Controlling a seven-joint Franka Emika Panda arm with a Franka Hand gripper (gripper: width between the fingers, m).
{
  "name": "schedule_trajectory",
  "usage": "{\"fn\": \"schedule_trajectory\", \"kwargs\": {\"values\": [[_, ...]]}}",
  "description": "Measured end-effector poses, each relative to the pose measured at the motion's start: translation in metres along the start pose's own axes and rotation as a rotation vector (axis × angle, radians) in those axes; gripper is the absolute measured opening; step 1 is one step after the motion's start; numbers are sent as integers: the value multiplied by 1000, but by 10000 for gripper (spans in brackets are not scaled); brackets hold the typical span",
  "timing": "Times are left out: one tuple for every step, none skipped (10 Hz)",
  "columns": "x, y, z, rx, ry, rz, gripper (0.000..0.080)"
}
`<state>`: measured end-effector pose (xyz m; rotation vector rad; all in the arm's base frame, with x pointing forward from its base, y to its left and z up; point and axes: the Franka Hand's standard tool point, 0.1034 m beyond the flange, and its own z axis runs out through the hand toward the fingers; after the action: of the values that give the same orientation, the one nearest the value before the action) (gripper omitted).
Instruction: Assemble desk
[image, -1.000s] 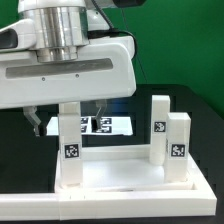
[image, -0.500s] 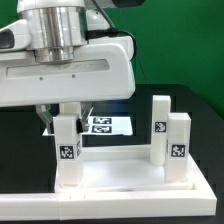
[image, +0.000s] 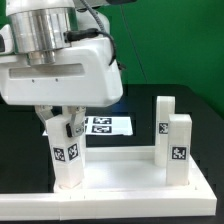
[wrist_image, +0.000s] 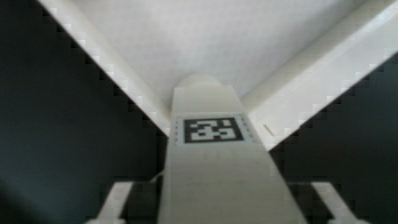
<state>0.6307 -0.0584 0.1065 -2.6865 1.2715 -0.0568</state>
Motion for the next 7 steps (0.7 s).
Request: {"fn": "schedule_trajectory", "kwargs": {"values": [[-3,-2,1,-4,-5,134,289],[-6,-4,2,-14,-15,255,289],[-7,-7,4,-16,-14,403,290],[-8,-8,4,-7,-1,515,290],[-10,-8,4,-3,7,557,290],[-9,-8,4,-3,6,532,290],[-10,-7,5,-11,6,446,367]]}}
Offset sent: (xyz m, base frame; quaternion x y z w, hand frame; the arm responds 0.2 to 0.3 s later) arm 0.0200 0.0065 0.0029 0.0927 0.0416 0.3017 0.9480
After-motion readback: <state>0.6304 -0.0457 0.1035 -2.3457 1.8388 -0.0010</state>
